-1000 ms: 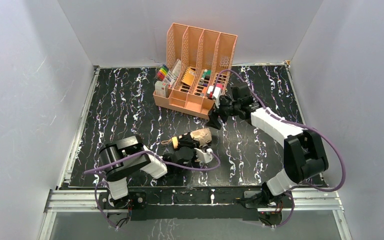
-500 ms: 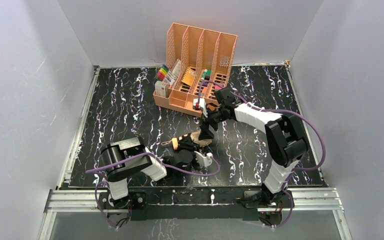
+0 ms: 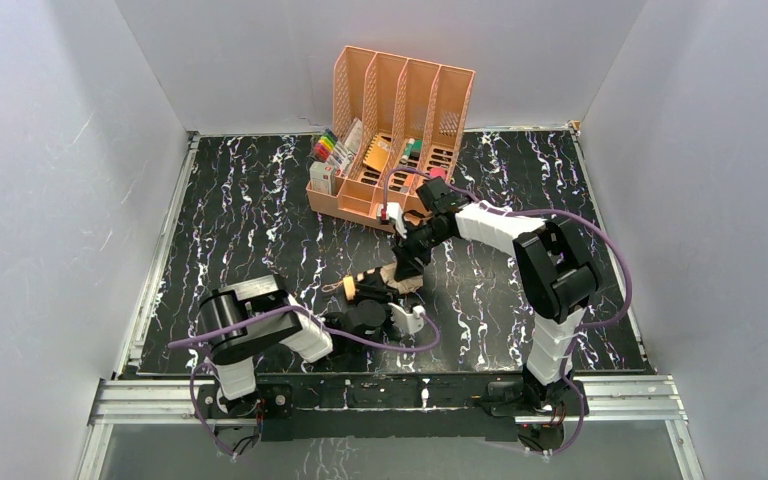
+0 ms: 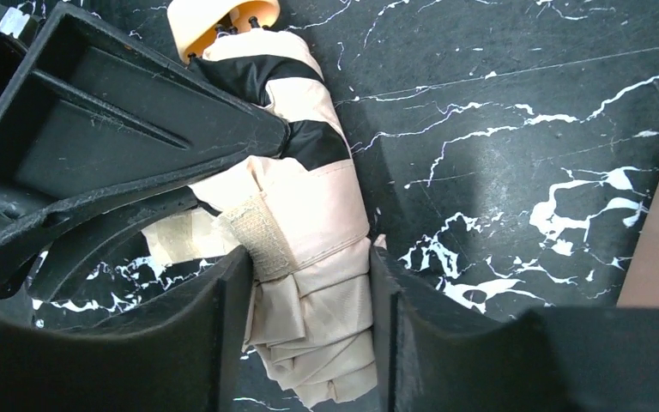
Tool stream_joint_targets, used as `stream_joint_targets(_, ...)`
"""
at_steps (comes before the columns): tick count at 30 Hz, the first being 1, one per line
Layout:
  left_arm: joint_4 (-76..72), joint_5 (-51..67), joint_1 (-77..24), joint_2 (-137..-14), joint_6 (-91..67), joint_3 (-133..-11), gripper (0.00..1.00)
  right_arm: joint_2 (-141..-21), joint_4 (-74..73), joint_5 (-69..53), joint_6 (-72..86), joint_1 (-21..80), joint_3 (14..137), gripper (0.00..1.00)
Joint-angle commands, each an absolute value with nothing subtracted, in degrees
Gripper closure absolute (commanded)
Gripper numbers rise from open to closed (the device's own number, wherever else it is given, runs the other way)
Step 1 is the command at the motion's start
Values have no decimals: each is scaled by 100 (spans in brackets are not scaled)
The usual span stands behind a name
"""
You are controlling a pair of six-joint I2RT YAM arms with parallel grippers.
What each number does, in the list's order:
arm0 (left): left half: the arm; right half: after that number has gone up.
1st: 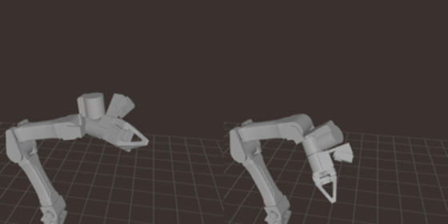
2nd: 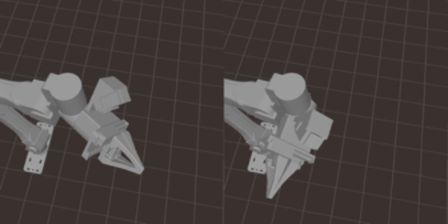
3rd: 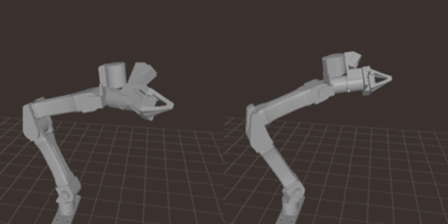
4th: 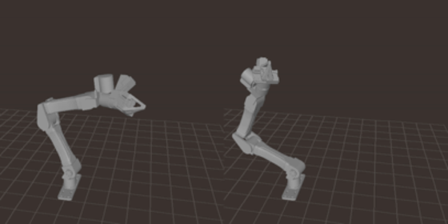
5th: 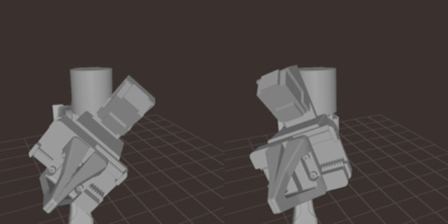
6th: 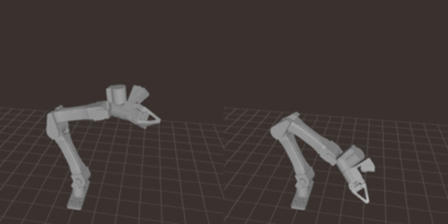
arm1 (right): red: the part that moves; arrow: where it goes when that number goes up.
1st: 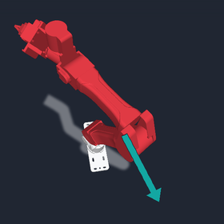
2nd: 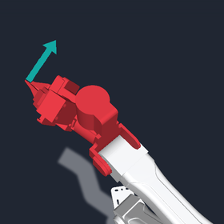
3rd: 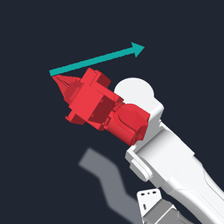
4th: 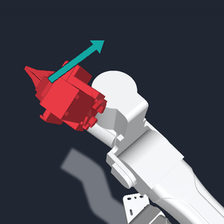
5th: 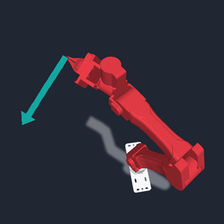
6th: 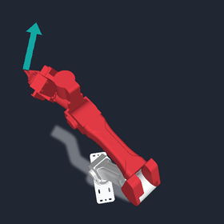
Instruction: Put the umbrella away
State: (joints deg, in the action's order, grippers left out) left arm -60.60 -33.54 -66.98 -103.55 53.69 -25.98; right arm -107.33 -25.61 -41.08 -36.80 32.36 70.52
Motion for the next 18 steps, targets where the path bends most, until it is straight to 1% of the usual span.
stream_joint_targets(1, -5143, -3343, -6761, -10049, 4934, -2458, 91, -10827, -2381, -3314, -3615, 3241, 7131, 52)
stream_joint_targets(2, -5111, -3389, -6759, -9909, 4848, -2477, 85, -10816, -2333, -3221, -3611, 3246, 7091, 55)
stream_joint_targets(4, -5035, -3431, -6763, -9619, 4684, -2504, 69, -10806, -2247, -3034, -3610, 3270, 7003, 58)
stream_joint_targets(5, -4953, -3447, -6759, -9473, 4594, -2535, 63, -10791, -2209, -2969, -3603, 3283, 6955, 58)
stream_joint_targets(6, -4816, -3458, -6761, -9330, 4487, -2587, 59, -10767, -2150, -2900, -3592, 3289, 6907, 59)
stream_joint_targets(11, -3934, -3474, -6774, -8733, 3929, -2839, 44, -10440, -1519, -2696, -3428, 3392, 6454, 59)
stream_joint_targets(15, -3147, -3485, -6803, -7846, 3134, -2835, 32, -10211, -1137, -2462, -3356, 3521, 6068, 59)
stream_joint_targets(16, -2905, -3469, -6804, -7574, 2899, -2820, 30, -10165, -1040, -2417, -3346, 3548, 5972, 59)
stream_joint_targets(18, -2539, -3520, -6803, -7024, 2557, -2761, 28, -10075, -877, -2313, -3331, 3613, 5790, 59)
